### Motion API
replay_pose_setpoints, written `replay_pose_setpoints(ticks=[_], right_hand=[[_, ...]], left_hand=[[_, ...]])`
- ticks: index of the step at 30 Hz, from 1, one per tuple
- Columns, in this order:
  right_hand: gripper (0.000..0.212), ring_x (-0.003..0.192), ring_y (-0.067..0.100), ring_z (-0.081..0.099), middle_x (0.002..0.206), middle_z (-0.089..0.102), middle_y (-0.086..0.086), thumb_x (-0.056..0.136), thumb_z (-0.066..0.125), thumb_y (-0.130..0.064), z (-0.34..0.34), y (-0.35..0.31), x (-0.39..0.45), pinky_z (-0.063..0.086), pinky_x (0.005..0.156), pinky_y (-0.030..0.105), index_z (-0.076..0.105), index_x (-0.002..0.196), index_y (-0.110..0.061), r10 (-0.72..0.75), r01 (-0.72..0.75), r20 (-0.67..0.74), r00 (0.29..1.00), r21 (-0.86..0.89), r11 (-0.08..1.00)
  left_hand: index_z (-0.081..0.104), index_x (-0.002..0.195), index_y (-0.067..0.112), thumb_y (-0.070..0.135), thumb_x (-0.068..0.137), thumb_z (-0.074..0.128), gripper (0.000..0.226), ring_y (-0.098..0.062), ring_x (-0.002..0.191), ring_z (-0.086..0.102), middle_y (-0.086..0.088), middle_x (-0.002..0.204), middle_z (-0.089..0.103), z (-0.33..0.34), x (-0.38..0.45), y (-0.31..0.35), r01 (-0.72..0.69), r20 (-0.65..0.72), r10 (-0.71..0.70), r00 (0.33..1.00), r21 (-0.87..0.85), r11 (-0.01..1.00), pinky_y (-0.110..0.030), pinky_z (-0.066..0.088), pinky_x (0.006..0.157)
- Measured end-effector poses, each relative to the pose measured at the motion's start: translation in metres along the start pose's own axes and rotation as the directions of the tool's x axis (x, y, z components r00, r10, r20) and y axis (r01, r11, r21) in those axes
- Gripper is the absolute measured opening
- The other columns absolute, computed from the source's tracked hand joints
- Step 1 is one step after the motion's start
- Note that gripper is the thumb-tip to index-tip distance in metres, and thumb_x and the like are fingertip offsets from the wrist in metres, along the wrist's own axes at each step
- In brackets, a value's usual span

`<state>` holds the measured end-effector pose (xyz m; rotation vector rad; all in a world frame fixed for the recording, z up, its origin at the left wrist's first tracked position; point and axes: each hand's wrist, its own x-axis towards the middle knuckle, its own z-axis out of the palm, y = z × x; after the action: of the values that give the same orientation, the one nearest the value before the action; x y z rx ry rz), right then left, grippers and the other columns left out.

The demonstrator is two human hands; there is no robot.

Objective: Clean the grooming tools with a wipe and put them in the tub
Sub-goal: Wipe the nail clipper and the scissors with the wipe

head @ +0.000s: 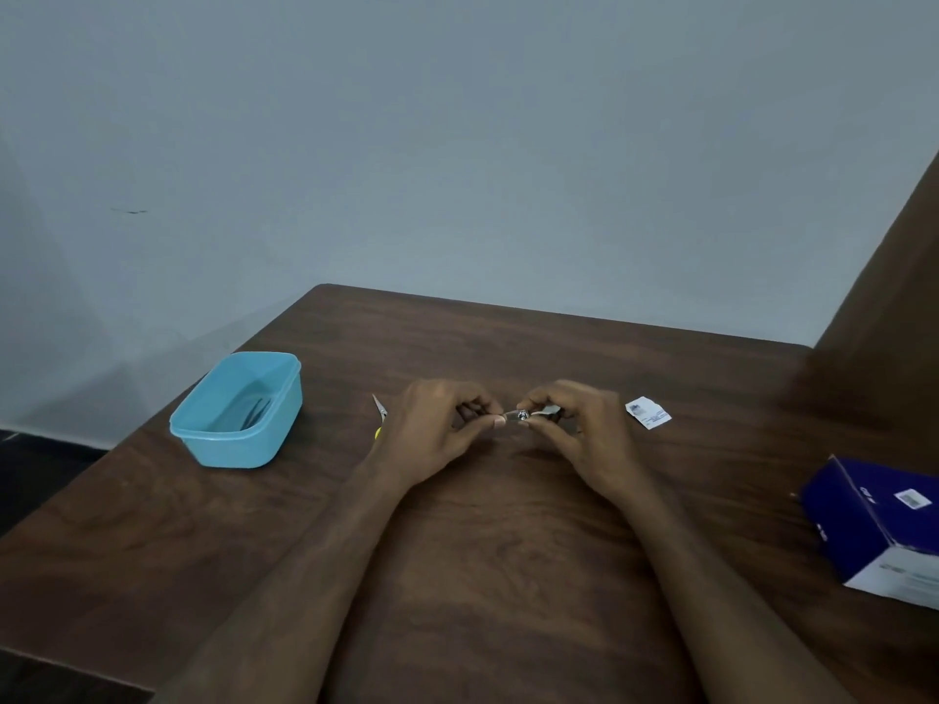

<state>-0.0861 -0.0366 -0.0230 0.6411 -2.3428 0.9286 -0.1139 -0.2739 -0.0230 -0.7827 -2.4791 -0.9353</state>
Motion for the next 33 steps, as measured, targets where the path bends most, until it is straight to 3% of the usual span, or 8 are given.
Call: replay_pose_setpoints(ticks=[4,14,16,20,24,28,30,33], right_hand=[[0.015,0.084,-0.003,0.065,0.091,0.072,-0.015,0.087,0.085,-0.008,0.000,-0.001,0.000,0.043,0.076,0.011,0.079,0.094,-0.020,-0.024,0.024,0.002,1.000,-0.011,1.000],[0.004,0.078,-0.001,0.056,0.088,0.068,-0.011,0.090,0.075,-0.015,0.004,0.001,0.001,0.037,0.076,0.004,0.076,0.094,-0.016,-0.071,0.069,-0.017,0.997,-0.098,0.993],[0.004,0.078,-0.001,0.055,0.087,0.068,-0.011,0.089,0.076,-0.016,0.006,0.001,0.000,0.037,0.076,0.002,0.076,0.093,-0.015,-0.063,0.059,-0.046,0.997,-0.098,0.993],[0.009,0.076,0.008,0.060,0.083,0.071,-0.006,0.085,0.080,-0.011,0.011,-0.004,0.000,0.039,0.071,0.006,0.075,0.091,-0.017,-0.001,-0.011,-0.110,0.994,-0.107,0.994],[0.020,0.066,0.009,0.060,0.073,0.068,-0.008,0.078,0.086,-0.004,0.020,-0.014,0.000,0.040,0.065,0.012,0.072,0.083,-0.018,0.057,-0.085,-0.189,0.980,-0.139,0.987],[0.019,0.063,0.006,0.061,0.068,0.064,-0.012,0.077,0.084,-0.008,0.022,-0.023,0.000,0.047,0.062,0.017,0.070,0.079,-0.021,0.094,-0.120,-0.235,0.967,-0.098,0.988],[0.018,0.063,0.005,0.062,0.069,0.065,-0.011,0.078,0.084,-0.010,0.023,-0.026,0.000,0.052,0.063,0.028,0.070,0.080,-0.021,0.094,-0.121,-0.253,0.963,-0.092,0.988],[0.016,0.063,0.004,0.065,0.071,0.068,-0.011,0.081,0.085,-0.015,0.025,-0.027,0.000,0.055,0.063,0.030,0.071,0.081,-0.022,0.137,-0.157,-0.307,0.942,-0.041,0.987]], left_hand=[[0.078,0.096,0.039,0.052,0.090,0.078,0.014,0.002,0.087,0.065,0.023,0.086,0.073,-0.002,-0.002,0.003,0.017,-0.031,-0.014,0.999,0.091,0.996,-0.017,0.049,0.068],[0.073,0.097,0.038,0.049,0.093,0.075,0.012,0.008,0.082,0.058,0.022,0.089,0.071,0.000,-0.002,0.004,0.026,-0.044,-0.022,0.999,0.103,0.994,-0.024,0.049,0.070],[0.072,0.097,0.037,0.049,0.094,0.075,0.012,0.010,0.082,0.056,0.023,0.089,0.070,0.000,-0.003,0.005,0.019,-0.065,-0.014,0.998,0.076,0.997,-0.024,0.049,0.070],[0.071,0.098,0.036,0.045,0.097,0.072,0.009,-0.002,0.089,0.064,0.023,0.095,0.072,0.001,-0.003,0.009,0.032,-0.122,-0.038,0.992,-0.050,0.998,-0.037,0.057,0.076],[0.070,0.099,0.035,0.047,0.099,0.068,0.012,-0.010,0.088,0.071,0.022,0.098,0.074,0.008,0.002,0.009,0.013,-0.158,-0.043,0.986,-0.188,0.982,-0.041,0.059,0.072],[0.067,0.099,0.029,0.041,0.103,0.066,0.012,-0.014,0.079,0.072,0.016,0.095,0.074,0.013,0.002,0.016,0.020,-0.169,-0.072,0.983,-0.291,0.957,-0.037,0.056,0.068],[0.068,0.099,0.027,0.034,0.104,0.068,0.009,-0.014,0.083,0.072,0.014,0.094,0.075,0.012,0.002,0.019,0.031,-0.181,-0.096,0.979,-0.334,0.942,-0.033,0.055,0.069],[0.074,0.096,0.023,0.027,0.101,0.072,0.007,-0.008,0.092,0.074,0.014,0.093,0.077,0.010,0.003,0.020,0.049,-0.144,-0.110,0.983,-0.369,0.928,-0.019,0.051,0.075]])
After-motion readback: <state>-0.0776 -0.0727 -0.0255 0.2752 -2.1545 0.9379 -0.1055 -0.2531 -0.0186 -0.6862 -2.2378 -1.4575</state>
